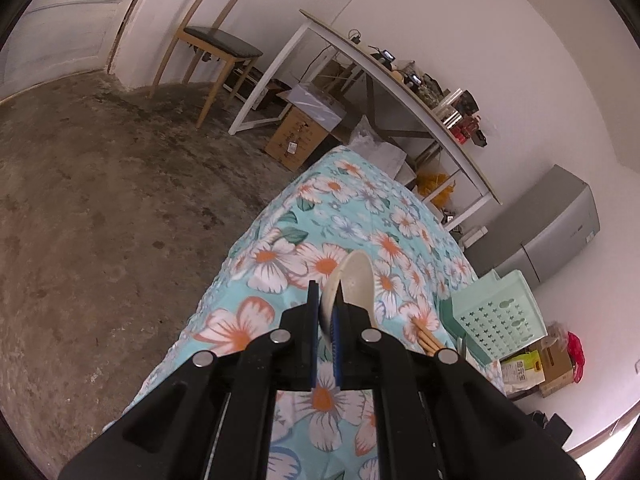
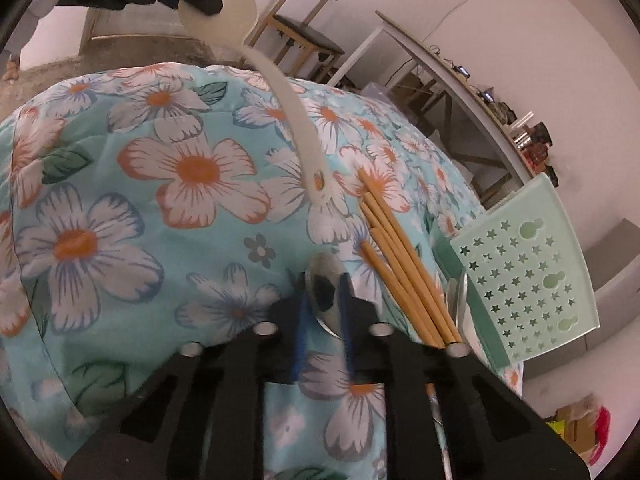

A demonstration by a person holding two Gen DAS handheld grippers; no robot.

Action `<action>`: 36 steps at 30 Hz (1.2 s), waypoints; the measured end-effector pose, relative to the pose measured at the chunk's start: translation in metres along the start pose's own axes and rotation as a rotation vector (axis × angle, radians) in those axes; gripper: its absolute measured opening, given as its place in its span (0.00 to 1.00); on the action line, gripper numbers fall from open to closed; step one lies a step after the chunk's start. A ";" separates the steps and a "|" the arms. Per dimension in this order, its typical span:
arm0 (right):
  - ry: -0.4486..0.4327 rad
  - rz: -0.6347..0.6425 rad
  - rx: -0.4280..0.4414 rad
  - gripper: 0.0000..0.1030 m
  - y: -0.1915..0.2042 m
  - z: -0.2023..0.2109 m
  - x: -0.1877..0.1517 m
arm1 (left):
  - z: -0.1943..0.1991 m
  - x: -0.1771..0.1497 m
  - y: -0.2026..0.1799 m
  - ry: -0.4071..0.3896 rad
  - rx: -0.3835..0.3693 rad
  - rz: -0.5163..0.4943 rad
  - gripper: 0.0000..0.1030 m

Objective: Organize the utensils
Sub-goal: 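Lift the white ladle with the left tool and lower it into the green holder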

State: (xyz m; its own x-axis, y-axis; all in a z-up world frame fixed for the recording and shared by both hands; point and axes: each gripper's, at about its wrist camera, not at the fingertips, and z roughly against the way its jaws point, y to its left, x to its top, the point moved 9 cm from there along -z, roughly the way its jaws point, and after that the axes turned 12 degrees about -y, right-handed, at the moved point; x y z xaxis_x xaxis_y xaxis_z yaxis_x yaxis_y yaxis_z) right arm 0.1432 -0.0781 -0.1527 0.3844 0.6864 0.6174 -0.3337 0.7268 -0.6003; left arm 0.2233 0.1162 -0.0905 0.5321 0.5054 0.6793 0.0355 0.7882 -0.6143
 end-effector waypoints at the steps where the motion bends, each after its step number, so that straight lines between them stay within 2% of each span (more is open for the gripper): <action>1: -0.001 -0.012 0.000 0.04 -0.002 0.002 0.002 | 0.002 0.003 -0.001 -0.006 0.002 -0.004 0.04; 6: -0.022 -0.147 0.017 0.03 -0.024 0.017 0.011 | 0.017 0.020 -0.016 -0.052 -0.005 -0.034 0.04; 11: -0.061 -0.360 0.042 0.02 -0.072 0.045 0.018 | 0.034 0.044 -0.050 -0.111 -0.051 -0.088 0.04; 17: -0.113 -0.608 0.040 0.00 -0.136 0.080 0.006 | 0.040 0.075 -0.125 -0.180 -0.149 -0.181 0.04; 23: -0.138 -0.875 0.074 0.00 -0.195 0.098 -0.029 | 0.025 0.090 -0.201 -0.216 -0.217 -0.291 0.04; 29: -0.185 -1.016 0.088 0.00 -0.231 0.111 -0.056 | -0.002 0.083 -0.271 -0.262 -0.202 -0.499 0.05; 36: -0.254 -1.111 0.102 0.00 -0.256 0.126 -0.079 | -0.048 0.054 -0.329 -0.284 -0.107 -0.804 0.05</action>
State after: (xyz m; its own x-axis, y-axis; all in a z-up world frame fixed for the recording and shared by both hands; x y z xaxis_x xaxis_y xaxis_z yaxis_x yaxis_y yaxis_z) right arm 0.0896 -0.3150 0.0159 0.3295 -0.3597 0.8730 0.0086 0.9257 0.3781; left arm 0.2808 -0.1326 0.1292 0.0797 -0.1122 0.9905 0.3983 0.9144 0.0715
